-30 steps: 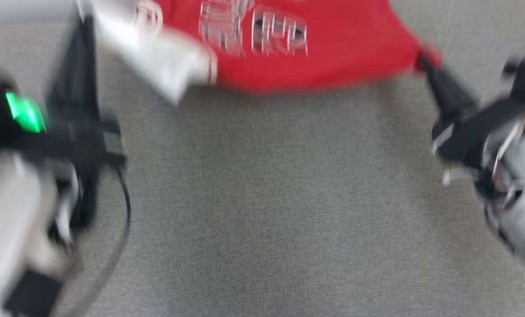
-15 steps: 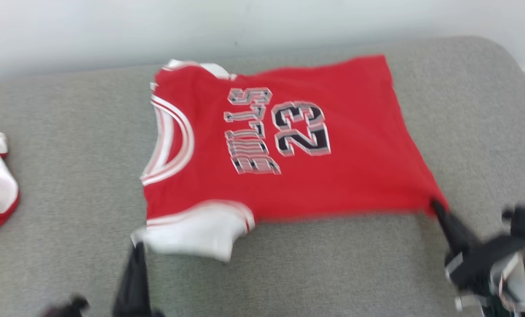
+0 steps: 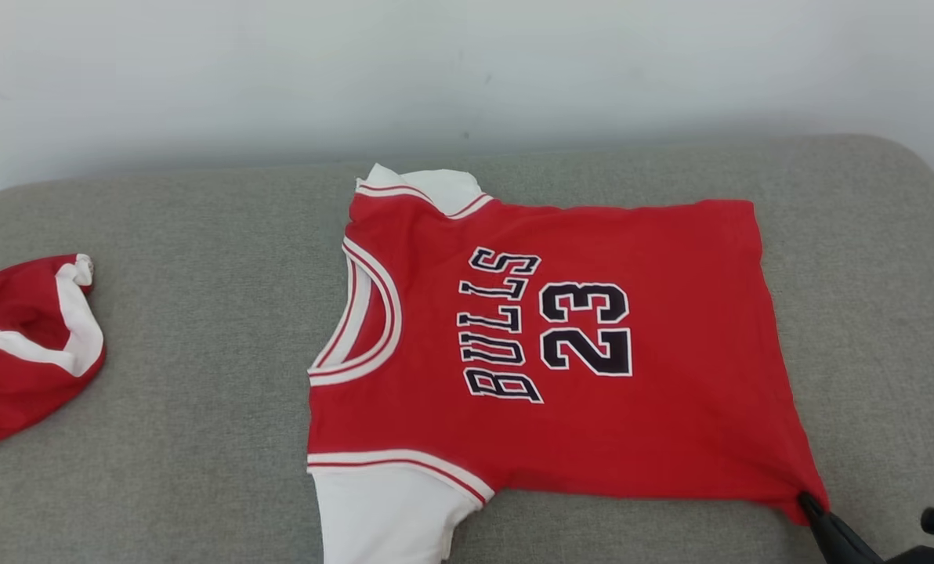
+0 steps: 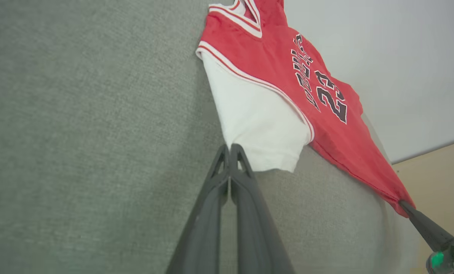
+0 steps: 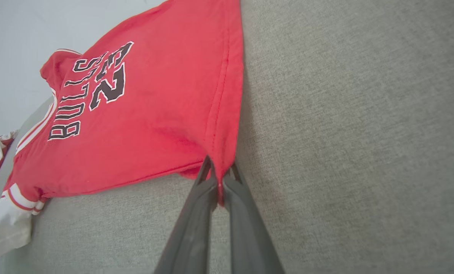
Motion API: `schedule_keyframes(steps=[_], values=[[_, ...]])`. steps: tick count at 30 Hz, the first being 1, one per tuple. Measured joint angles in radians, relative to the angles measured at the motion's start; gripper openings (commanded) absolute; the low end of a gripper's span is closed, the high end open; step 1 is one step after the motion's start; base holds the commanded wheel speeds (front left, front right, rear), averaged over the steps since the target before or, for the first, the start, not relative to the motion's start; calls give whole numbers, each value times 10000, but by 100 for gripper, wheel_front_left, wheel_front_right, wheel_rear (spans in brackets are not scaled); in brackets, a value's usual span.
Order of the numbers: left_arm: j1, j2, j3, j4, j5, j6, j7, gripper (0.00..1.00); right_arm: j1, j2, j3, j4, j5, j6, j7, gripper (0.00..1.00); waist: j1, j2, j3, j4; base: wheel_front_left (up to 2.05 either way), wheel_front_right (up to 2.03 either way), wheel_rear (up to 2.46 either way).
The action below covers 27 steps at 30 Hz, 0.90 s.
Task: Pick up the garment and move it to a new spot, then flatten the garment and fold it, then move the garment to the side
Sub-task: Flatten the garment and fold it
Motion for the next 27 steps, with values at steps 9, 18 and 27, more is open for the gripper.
schedule_keyframes(steps=[9,18,27], values=[[843,782,-424,-861,-385,6,1724,0,806,169,-940,-334,-571,0,431,0,2,1,-207,347,0,0,0],[955,1080,-593,-1595,-560,174,2468,0,1311,669,-1760,-633,-1126,0,1273,0,1,2,-348,478,0,0,0],[-268,1256,-422,-2010,165,-17,1741,0,1394,1277,-2516,-1340,-1532,0,1908,0,2,2,-372,184,0,0,0]])
